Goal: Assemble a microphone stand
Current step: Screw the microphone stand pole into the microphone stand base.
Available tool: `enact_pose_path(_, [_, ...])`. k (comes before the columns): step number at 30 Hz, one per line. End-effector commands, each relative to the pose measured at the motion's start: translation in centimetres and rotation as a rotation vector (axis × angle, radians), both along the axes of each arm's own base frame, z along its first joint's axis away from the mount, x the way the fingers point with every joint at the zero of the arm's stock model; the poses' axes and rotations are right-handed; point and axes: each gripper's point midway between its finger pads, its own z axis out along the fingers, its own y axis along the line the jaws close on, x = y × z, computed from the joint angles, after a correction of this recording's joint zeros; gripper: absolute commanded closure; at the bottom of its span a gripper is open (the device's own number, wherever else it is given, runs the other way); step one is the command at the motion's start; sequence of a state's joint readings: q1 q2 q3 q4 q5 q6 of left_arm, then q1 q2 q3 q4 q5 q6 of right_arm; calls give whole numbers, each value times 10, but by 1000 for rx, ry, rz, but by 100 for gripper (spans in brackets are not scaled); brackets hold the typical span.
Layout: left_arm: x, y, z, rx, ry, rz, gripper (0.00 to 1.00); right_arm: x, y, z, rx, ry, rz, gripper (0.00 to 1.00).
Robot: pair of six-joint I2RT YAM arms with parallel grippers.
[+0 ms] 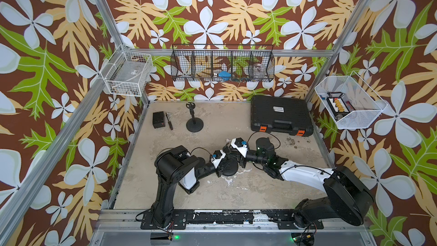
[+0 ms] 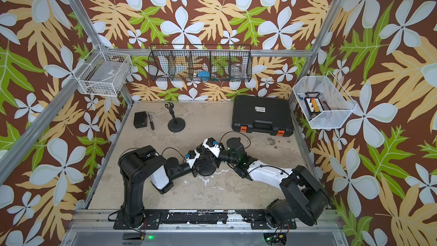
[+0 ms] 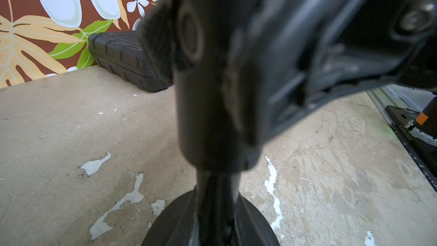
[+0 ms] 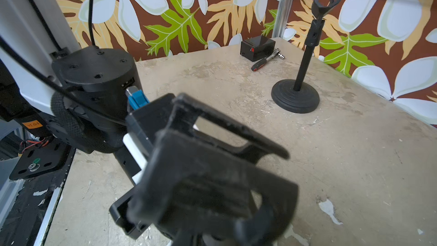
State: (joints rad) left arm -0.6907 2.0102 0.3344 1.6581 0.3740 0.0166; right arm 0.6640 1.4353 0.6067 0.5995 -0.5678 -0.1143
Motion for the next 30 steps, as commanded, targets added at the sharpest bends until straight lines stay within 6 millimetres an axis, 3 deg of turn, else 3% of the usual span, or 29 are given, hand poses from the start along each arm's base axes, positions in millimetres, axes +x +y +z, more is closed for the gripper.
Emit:
enact_pose_path(1, [-8, -4, 47, -143, -138, -49, 83, 4, -1, -2, 4, -9, -27, 100])
enact_pose_path(6, [-8, -2, 56, -162, -144, -37, 71, 17, -14, -16, 2, 26, -207, 100])
enact_pose_path(10, [-10, 0, 67, -183, -156, -40, 70, 19, -31, -27, 18, 21, -414, 100])
enact_pose_path(15, [-11, 2, 74, -194, -169, -33, 70, 19, -38, -41, -1, 33, -578, 100])
enact_pose_path(20, [-10, 4, 73, -186, -178, -16, 71, 17, -36, -41, 7, 50, -629, 100])
enact_pose_path(25, [-10, 5, 69, -174, -176, -11, 81, 11, -20, -41, 13, 76, -567, 100])
enact_pose_path(28, [-11, 5, 65, -164, -173, -16, 85, 7, -11, -40, 0, 79, -511, 75])
enact_pose_path(30, [-11, 5, 63, -157, -172, -17, 85, 3, -7, -37, 3, 94, -452, 48])
